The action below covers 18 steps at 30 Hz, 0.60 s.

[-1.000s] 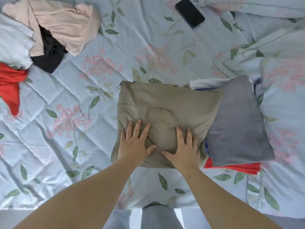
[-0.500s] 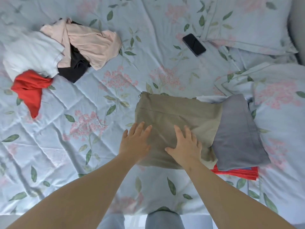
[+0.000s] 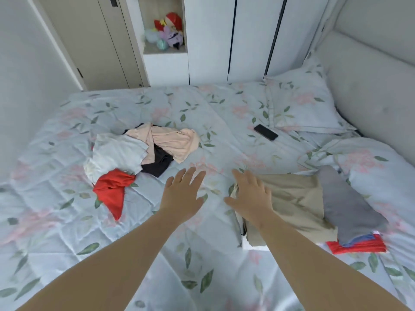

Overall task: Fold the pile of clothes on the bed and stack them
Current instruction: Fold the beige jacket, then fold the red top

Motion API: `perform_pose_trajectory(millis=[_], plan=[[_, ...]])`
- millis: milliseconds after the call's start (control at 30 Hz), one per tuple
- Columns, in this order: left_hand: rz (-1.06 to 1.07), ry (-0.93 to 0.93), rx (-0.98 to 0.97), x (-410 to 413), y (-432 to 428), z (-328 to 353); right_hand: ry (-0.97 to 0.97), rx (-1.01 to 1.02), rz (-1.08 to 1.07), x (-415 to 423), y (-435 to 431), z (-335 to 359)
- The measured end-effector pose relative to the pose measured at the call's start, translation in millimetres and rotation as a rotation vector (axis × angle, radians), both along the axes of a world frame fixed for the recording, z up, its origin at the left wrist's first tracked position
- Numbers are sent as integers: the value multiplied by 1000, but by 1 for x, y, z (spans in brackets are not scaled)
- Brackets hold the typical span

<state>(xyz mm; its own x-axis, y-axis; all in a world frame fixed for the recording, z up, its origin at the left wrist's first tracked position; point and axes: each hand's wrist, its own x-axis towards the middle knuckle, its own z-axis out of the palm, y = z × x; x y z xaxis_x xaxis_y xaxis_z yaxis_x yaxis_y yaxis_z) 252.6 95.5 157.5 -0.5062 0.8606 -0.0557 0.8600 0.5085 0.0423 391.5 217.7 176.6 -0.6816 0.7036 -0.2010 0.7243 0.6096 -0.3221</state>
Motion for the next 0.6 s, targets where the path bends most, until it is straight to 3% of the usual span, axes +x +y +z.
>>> perform_pose_trajectory(millis=[233, 600], plan=[[4, 109, 94, -19, -53, 46, 77, 77, 42, -22, -57, 47], [138, 94, 201, -12, -116, 78, 115, 111, 178, -35, -101, 66]])
